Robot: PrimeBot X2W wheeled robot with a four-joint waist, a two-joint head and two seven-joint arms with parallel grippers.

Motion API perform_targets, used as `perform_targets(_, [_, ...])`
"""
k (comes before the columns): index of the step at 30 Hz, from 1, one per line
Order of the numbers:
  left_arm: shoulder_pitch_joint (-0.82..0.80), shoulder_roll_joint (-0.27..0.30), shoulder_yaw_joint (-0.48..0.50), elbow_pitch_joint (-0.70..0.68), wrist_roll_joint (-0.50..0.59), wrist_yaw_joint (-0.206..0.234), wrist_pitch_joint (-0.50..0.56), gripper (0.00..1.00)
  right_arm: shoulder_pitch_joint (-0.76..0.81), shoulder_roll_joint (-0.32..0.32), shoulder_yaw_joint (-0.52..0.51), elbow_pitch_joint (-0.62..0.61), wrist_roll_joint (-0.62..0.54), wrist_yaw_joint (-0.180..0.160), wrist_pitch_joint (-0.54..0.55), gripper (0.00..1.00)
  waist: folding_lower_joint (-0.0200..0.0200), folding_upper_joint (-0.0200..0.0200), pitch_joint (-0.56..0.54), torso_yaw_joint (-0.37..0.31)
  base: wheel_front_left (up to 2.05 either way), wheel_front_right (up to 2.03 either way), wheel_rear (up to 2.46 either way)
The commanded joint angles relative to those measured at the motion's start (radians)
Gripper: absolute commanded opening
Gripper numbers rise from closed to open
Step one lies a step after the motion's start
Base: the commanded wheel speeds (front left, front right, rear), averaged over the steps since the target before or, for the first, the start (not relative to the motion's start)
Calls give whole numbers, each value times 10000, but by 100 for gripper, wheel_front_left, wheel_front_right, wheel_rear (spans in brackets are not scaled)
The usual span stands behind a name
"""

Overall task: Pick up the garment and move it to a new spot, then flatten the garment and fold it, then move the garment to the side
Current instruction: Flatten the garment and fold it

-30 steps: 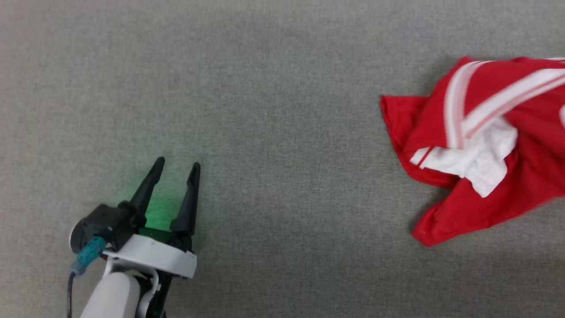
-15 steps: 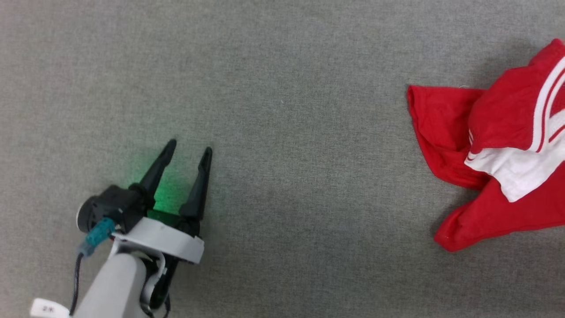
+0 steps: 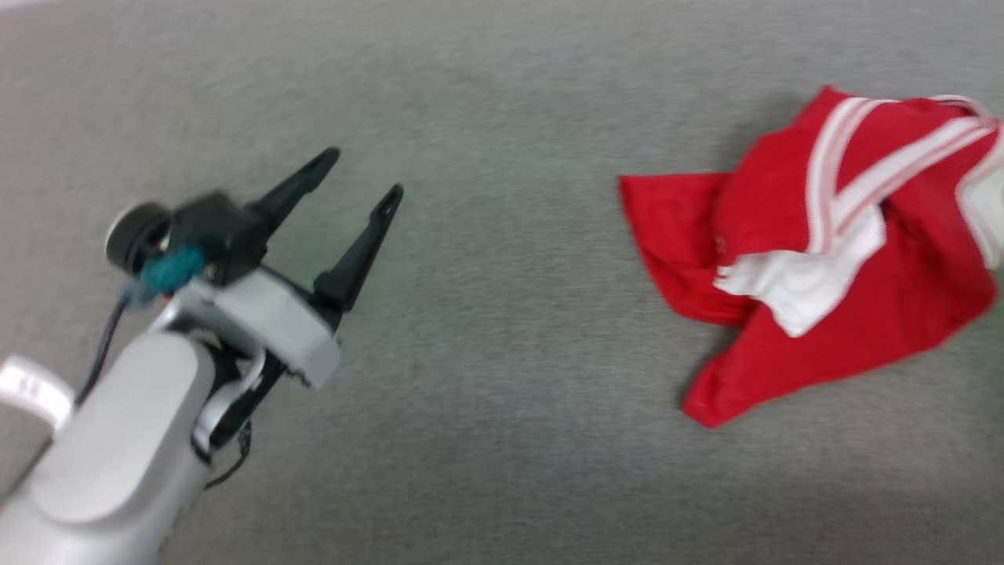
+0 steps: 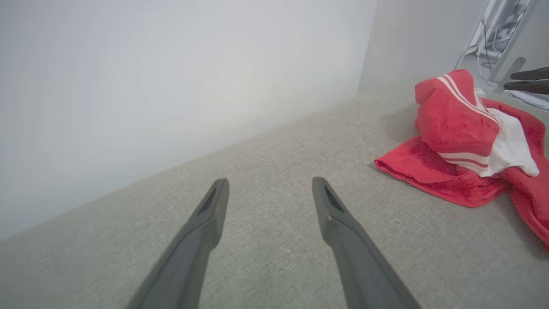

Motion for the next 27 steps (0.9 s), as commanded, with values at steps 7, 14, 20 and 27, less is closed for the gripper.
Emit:
perform_targets(7, [-2265, 125, -2242, -91, -2900, 10, 3964, 100, 1842, 1305, -142, -2298, -111, -10, -1049, 100, -1, 0, -348, -1743, 0, 0, 0])
perform_targets(14, [-3904, -432, -3823, 825, -4985, 10, 6998, 100, 2469, 2149, -566, -3411, -653, -8, -1117, 100, -1, 0, 93, -2618, 0, 0, 0])
perform_targets(20, [-4348, -802, -4436, 1123, -5697, 10, 7616, 100, 2632, 2472, -772, -3841, -946, -8, -1014, 100, -1, 0, 268, -3029, 0, 0, 0])
perform_targets(27, [-4671, -1238, -4925, 2022, -5552, 10, 7432, 100, 2726, 2816, -723, -4226, -1217, -8, -894, 100, -1, 0, 363, -3244, 0, 0, 0])
